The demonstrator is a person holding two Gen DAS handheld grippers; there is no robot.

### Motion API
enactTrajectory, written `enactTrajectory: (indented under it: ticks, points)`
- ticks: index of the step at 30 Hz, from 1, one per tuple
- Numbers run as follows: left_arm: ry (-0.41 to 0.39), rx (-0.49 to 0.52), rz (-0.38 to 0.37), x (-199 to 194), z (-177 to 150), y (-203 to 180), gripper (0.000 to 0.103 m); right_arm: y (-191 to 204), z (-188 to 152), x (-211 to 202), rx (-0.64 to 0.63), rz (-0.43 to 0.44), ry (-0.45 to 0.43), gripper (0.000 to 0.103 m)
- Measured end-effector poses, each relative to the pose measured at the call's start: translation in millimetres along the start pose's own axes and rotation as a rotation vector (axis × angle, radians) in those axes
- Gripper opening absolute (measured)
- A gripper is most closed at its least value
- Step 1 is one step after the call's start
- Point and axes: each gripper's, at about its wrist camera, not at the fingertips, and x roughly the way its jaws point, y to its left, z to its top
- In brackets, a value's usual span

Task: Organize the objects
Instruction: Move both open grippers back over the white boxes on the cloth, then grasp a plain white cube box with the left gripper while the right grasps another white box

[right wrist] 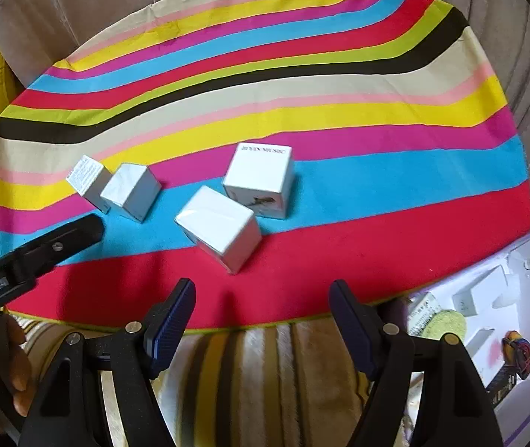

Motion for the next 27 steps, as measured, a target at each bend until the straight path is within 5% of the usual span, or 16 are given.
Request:
enactTrajectory:
  ticks: [13,18,27]
  points:
    - [0.021,0.108,0.077,28,21,-7,0.073,9,11,16,0.084,0.028,0.019,0.075]
    - [0.043,0.139,0.1,39,24,-5,0.049,11,16,24,0.128,0.022,0.031,0.075]
    - [0.022,0.133,0.079,36,19,2,0.047,15,22,22,0.218,-0.005,-0.014,0.075]
